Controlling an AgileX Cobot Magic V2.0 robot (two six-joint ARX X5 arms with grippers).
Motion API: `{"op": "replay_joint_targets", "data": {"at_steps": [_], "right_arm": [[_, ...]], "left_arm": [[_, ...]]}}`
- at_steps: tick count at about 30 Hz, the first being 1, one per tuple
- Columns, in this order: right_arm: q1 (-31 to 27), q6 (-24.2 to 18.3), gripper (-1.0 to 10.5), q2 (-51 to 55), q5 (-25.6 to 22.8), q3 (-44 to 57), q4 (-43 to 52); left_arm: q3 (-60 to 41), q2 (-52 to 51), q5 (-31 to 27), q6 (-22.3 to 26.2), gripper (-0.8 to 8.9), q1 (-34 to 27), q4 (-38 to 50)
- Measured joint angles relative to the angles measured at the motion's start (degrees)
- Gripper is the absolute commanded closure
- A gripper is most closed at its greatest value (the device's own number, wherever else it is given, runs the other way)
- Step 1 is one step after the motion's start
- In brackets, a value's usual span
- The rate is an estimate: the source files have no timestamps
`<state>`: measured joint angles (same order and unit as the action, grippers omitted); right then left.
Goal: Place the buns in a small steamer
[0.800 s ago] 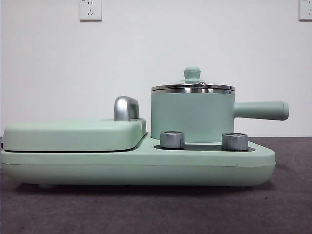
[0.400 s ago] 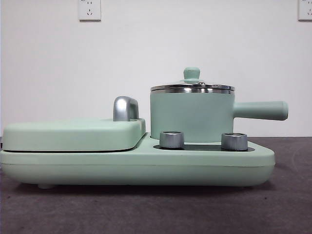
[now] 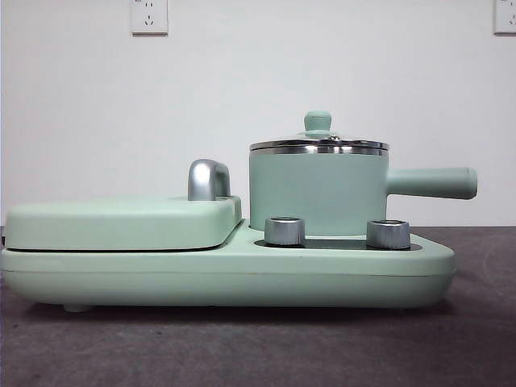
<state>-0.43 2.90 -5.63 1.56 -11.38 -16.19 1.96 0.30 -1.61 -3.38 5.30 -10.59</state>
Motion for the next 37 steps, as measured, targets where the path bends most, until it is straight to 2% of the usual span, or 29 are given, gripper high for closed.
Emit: {"op": "replay_joint_targets", "data": {"at_steps": [6, 11, 37], "right_arm": [[0.00, -2.14, 9.3, 3.56, -0.50, 6.36, 3.04], [0.00, -2.75, 9.3, 4.98, -2.93, 9.20, 3.39], [-0.02, -2.75, 9.3, 5.33, -3.04, 10.34, 6.60]], "left_arm": [[0.00, 0.00, 0.00, 0.00, 8.07, 0.00, 0.02], [0.00, 0.00, 0.00, 0.00, 8.07, 0.00, 0.02], [0.00, 0.00, 0.00, 0.02, 8.07, 0.00, 0.00]]}}
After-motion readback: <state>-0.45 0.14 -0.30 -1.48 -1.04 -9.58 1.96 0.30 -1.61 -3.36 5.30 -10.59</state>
